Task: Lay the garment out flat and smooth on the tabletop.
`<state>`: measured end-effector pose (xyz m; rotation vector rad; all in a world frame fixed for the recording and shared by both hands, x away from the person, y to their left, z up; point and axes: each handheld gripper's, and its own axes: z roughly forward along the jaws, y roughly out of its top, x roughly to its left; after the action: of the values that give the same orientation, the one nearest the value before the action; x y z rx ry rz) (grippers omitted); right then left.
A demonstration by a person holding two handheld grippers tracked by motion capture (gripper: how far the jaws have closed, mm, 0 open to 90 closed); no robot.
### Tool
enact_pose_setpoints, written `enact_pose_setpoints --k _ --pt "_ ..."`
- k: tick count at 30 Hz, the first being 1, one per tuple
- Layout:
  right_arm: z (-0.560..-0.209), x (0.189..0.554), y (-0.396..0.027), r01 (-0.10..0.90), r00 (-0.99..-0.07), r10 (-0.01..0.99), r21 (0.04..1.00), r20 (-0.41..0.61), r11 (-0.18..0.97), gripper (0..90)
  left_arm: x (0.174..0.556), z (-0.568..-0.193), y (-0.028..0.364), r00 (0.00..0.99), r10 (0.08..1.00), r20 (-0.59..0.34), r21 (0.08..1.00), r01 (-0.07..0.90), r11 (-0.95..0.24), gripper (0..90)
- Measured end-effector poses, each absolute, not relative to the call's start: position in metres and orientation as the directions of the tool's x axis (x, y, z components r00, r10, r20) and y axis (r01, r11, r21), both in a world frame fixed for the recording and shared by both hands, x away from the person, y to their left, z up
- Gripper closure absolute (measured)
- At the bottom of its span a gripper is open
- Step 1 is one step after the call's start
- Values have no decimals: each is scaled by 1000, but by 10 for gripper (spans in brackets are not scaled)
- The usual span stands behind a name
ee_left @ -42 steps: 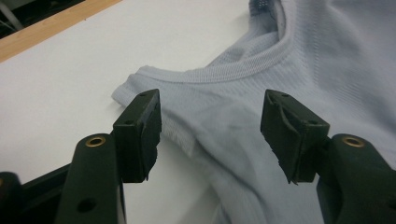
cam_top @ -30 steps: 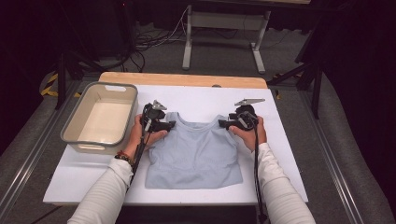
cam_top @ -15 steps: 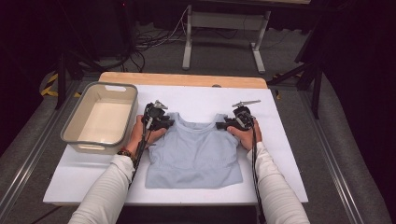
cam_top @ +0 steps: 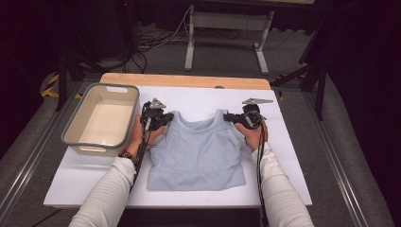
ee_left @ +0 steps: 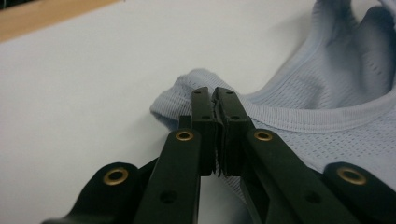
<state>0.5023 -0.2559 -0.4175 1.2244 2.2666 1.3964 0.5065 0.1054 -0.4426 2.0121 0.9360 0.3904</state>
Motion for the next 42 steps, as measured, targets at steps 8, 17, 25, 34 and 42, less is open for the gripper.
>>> enact_pose_setpoints --k 8,17,25,34,42 --pt "-406 491 -261 474 -654 737 852 172 222 876 507 -443 106 626 777 -66 815 483 -319 629" --pt "-411 483 -264 462 -648 756 837 93 294 877 516 -462 101 633 767 -105 743 562 -363 436" --pt "-423 477 -266 468 -635 772 810 32 352 877 515 -463 86 671 740 -46 718 537 -442 514" --pt "-419 475 -263 446 -636 771 828 26 339 877 511 -454 89 686 726 -53 754 504 -421 824" --pt "-398 465 -265 389 -641 767 872 25 296 877 494 -423 100 699 714 -47 845 409 -344 836"
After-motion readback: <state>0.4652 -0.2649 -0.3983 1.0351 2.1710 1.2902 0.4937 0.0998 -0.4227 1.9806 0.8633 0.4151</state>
